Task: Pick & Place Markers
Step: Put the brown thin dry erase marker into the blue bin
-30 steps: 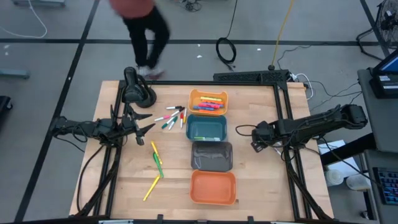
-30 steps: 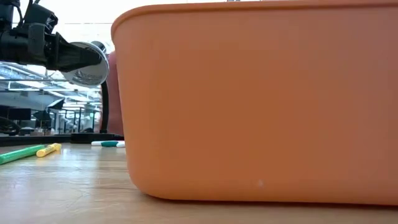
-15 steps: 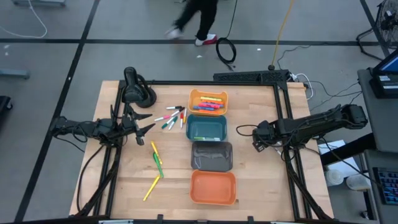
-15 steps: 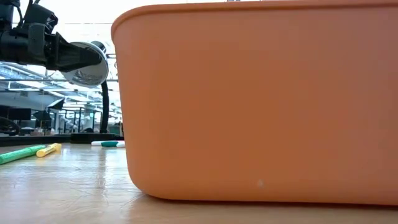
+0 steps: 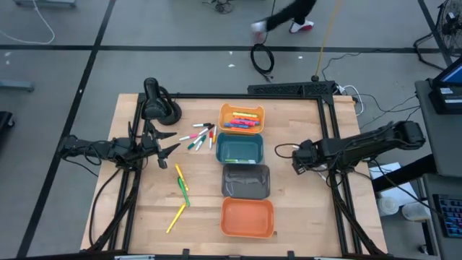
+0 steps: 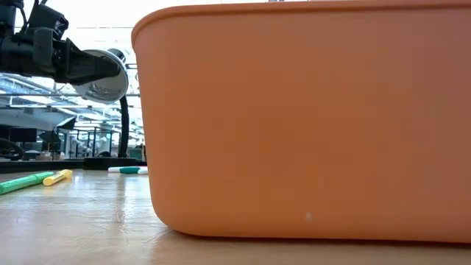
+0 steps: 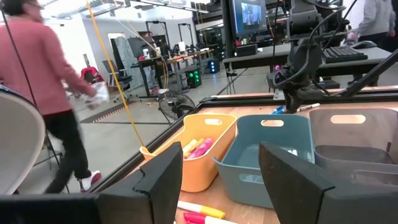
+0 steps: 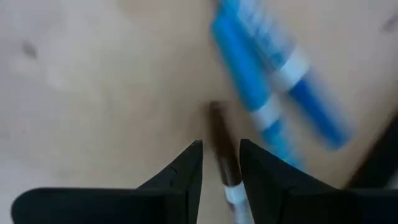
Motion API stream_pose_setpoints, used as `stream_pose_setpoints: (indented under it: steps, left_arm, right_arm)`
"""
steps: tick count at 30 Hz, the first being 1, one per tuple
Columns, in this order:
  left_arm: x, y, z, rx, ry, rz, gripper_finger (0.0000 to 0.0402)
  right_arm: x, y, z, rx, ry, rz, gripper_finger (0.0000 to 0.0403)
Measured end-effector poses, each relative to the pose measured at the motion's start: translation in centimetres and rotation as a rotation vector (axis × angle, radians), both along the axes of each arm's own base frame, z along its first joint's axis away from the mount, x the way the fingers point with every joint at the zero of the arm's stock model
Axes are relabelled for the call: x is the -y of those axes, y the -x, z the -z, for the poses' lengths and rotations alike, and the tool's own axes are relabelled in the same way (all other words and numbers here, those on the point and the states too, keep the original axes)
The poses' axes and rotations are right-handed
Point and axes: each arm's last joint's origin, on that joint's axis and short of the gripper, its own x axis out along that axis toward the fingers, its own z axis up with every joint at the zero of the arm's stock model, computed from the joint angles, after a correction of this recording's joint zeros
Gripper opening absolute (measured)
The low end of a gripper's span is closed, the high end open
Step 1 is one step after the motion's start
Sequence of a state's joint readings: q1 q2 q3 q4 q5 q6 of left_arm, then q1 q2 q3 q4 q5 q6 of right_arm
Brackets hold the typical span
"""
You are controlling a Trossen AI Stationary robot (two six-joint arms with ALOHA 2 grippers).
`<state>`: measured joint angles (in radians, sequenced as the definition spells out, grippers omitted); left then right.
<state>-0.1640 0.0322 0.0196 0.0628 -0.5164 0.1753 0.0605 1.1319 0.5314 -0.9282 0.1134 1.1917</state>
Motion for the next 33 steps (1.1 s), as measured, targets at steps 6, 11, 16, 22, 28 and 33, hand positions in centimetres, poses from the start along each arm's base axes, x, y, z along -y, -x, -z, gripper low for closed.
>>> stream_pose_setpoints:
  steps: [6,11,16,22,28,33]
  left_arm:
    - [0.00,0.00,0.00,0.000,0.000,0.000,0.0214]
    - [0.00,0.00,0.00,0.000,0.000,0.000,0.0214]
    - [0.00,0.00,0.00,0.000,0.000,0.000,0.0214]
    - [0.00,0.00,0.00,0.000,0.000,0.000,0.0214]
    - [0.00,0.00,0.00,0.000,0.000,0.000,0.0214]
    - [0.00,0.00,0.00,0.000,0.000,0.000,0.0214]
  right_arm:
    - [-0.19,0.01,1.08,0.006,-0.065,0.036,0.0093]
    - [-0.20,-0.30,1.08,0.044,-0.063,0.028,0.0093]
    - [-0.19,-0.31,1.09,0.045,-0.061,0.024,0.0093]
    - [-0.16,-0.28,1.12,0.043,-0.049,0.033,0.0082]
    - [-0.16,-0.46,1.12,0.061,-0.047,0.025,0.0032]
    - [-0.15,-0.50,1.12,0.063,-0.042,-0.002,0.0019]
